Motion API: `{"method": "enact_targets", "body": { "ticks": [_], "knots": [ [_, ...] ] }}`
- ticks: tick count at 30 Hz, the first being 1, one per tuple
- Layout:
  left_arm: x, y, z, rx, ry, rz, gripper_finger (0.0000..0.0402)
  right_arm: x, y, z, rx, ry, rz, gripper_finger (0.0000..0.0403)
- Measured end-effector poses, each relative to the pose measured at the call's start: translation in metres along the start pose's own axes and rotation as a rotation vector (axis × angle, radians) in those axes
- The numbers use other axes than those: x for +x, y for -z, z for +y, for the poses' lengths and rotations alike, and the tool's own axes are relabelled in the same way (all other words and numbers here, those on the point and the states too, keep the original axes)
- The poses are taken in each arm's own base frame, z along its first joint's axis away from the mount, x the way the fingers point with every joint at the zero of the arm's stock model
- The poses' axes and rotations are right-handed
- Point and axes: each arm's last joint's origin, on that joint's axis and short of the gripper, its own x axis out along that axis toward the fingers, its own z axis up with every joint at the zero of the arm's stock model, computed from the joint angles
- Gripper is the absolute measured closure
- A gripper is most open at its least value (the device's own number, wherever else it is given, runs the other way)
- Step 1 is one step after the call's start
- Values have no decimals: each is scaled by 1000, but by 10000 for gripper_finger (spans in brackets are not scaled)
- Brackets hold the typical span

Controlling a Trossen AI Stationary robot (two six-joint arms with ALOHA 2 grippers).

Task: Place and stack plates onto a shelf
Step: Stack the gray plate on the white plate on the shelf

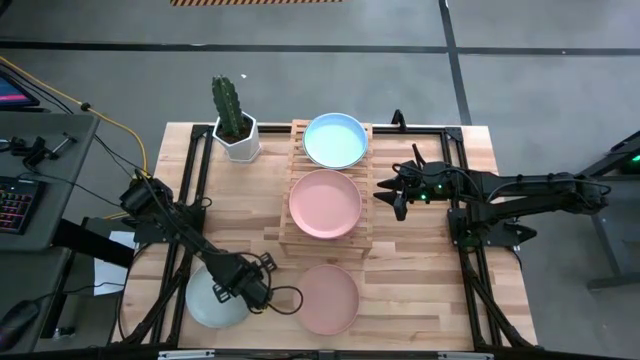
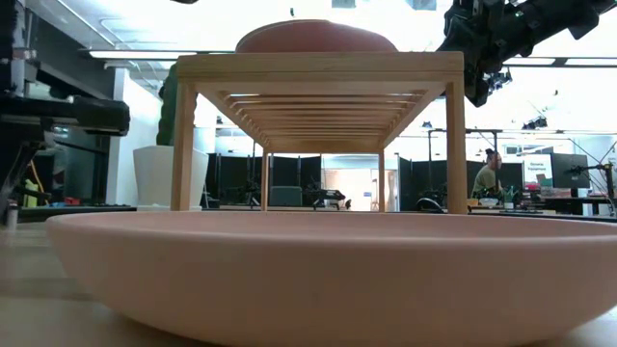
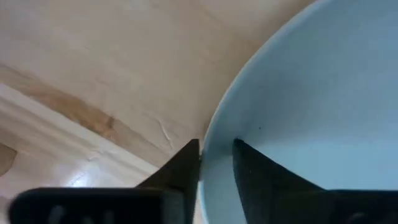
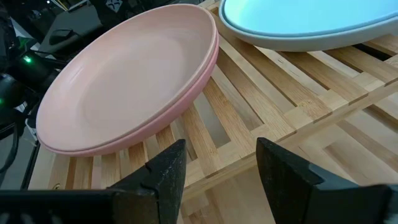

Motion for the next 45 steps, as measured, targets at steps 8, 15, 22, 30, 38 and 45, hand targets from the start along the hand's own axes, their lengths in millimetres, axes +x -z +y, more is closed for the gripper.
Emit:
{"method": "enact_targets", "body": {
  "ticks": [8,15,22,30,38,45],
  "knots": [
    [-17,9,12,-147,-6,-60,391,0,0,0,0,0,0,226],
    [-63,19,30,-345,-61,-237,400,0,0,0,0,0,0,226],
    [-117,32,46,-680,123,-530,401,0,0,0,0,1,2,226],
    [-191,51,77,-901,-17,-788,401,0,1,0,0,3,8,226],
    [-269,118,135,-1062,-531,-817,401,0,1,0,-1,5,10,226],
    [-277,204,189,-1284,-794,-762,402,0,1,-1,16,7,15,226]
  ]
}}
